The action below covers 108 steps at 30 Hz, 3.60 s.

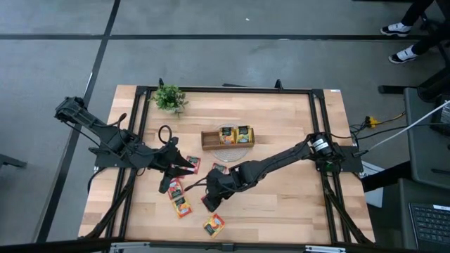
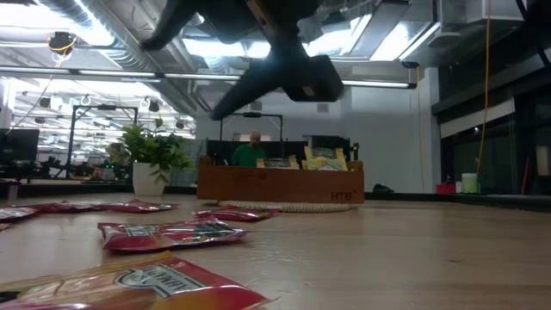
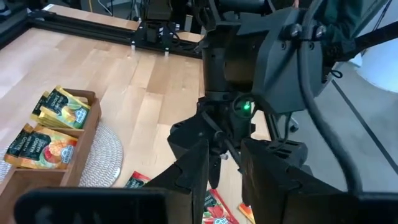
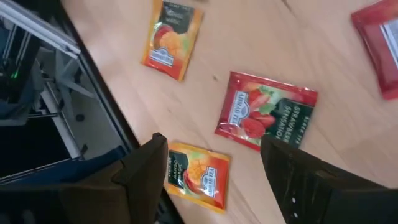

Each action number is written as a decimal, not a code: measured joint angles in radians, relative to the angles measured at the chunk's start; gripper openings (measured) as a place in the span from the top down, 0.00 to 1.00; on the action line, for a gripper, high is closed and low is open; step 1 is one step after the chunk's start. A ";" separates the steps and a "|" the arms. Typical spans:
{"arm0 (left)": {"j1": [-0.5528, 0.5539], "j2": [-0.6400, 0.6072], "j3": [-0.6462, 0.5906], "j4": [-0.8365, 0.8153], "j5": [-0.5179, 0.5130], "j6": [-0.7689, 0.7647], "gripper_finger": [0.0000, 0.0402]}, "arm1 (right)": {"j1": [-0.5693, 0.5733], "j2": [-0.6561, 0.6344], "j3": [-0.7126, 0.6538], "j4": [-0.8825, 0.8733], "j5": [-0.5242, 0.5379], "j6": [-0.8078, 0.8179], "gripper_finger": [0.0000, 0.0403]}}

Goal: Pick & Place Tea
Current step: Put the red tea bag into the left section of the wooden organizer

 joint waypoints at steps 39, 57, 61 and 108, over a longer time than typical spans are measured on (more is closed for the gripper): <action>-0.014 0.000 0.001 -0.092 0.008 -0.097 0.77 | 0.039 0.267 0.424 -0.464 0.000 -0.523 0.90; -0.130 0.004 -0.221 0.034 -0.119 -0.454 0.77 | 0.049 0.267 0.404 -0.516 0.118 -0.892 0.99; -0.130 0.004 -0.221 0.032 -0.106 -0.458 0.77 | 0.068 0.267 0.404 -0.529 0.049 -1.072 0.99; -0.131 0.131 -0.221 -0.011 -0.065 -0.798 0.77 | 0.029 0.356 0.408 -0.493 0.033 -1.337 1.00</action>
